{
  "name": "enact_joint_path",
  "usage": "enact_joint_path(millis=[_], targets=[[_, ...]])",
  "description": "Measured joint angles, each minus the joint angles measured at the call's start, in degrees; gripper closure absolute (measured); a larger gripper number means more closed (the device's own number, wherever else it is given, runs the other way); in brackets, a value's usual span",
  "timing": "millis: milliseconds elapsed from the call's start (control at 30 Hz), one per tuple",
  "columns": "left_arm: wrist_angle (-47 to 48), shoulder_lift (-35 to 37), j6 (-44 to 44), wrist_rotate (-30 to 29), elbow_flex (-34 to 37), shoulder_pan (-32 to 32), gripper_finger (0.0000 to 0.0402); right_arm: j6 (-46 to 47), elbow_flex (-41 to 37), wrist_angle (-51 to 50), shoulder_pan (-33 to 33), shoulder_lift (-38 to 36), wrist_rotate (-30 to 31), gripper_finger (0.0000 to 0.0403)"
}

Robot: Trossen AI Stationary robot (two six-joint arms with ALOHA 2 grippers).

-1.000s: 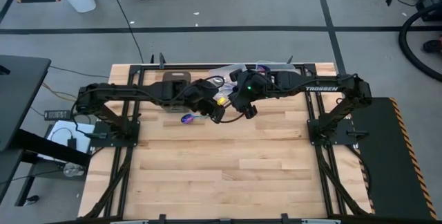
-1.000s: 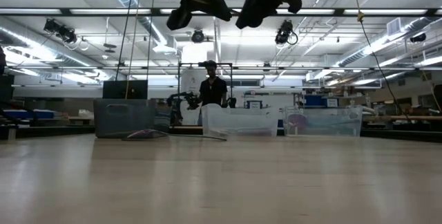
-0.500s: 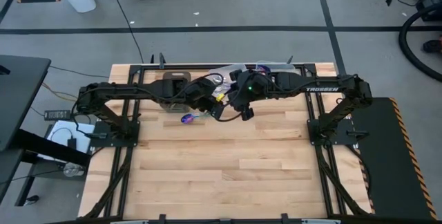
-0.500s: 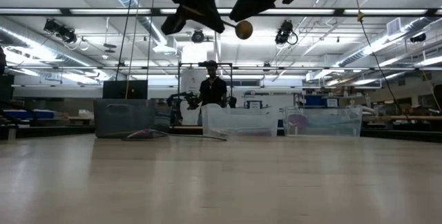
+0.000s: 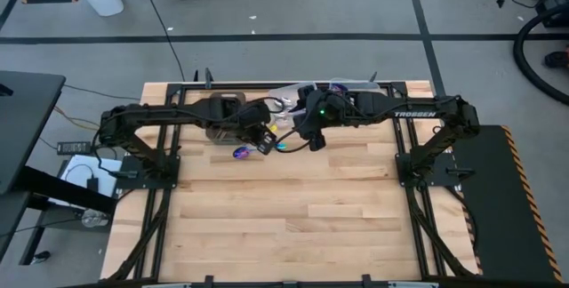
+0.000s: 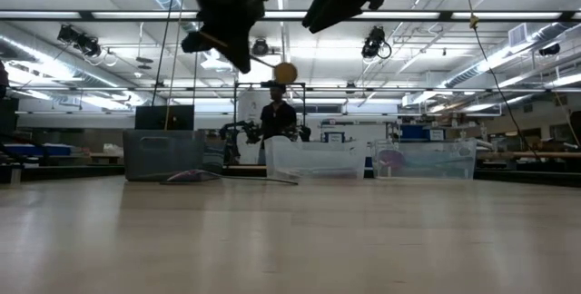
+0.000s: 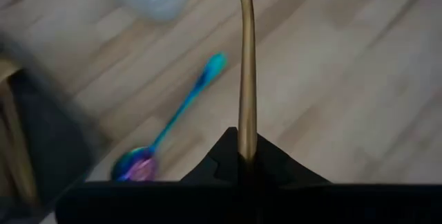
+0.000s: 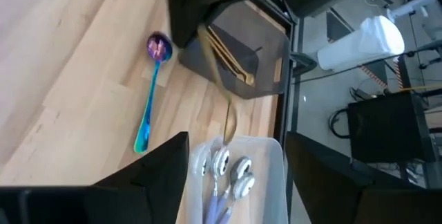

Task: Sort silverware by color (type)
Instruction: Put the gold spoon into the black bin

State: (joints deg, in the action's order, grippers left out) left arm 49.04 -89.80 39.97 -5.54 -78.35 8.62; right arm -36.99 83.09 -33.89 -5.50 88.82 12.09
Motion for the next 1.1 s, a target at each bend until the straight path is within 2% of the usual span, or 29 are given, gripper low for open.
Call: enact_joint_path(millis=[133,267,433,567,700,1000,1100], targets=[[4.8,0.0,-2.2,-2.1,0.0,3.2,0.0385,1.0,0.0,-1.4,-0.3,-0.2,1.0,0.0156],[10.5,0.0,-4.7,-7.6,0.0,6.3,0.0385,4.1,0.0,-3.5,-1.4,-1.0,0.4,0.0162],[11.2,0.2,-5.3,-10.9,4.1,9.5,0.0385,7.5,0.0,-5.1,-3.1,-2.1,0.1,0.0165],[8.9,0.3,-4.6,-11.7,9.8,10.3,0.0382,11.1,0.0,-7.1,-4.6,-2.8,-0.4,0.0165],[7.0,0.4,-2.9,-12.5,14.2,11.0,0.0384,14.0,0.0,-7.9,-5.9,-3.4,-3.6,0.0165],[-0.4,0.7,1.6,-15.0,22.0,13.7,0.0383,14.1,0.0,-8.1,-7.8,-3.3,-7.0,0.0167],[-3.8,0.7,1.8,-15.2,24.0,14.8,0.0384,14.0,0.0,-8.1,-9.1,-3.3,-10.6,0.0167]])
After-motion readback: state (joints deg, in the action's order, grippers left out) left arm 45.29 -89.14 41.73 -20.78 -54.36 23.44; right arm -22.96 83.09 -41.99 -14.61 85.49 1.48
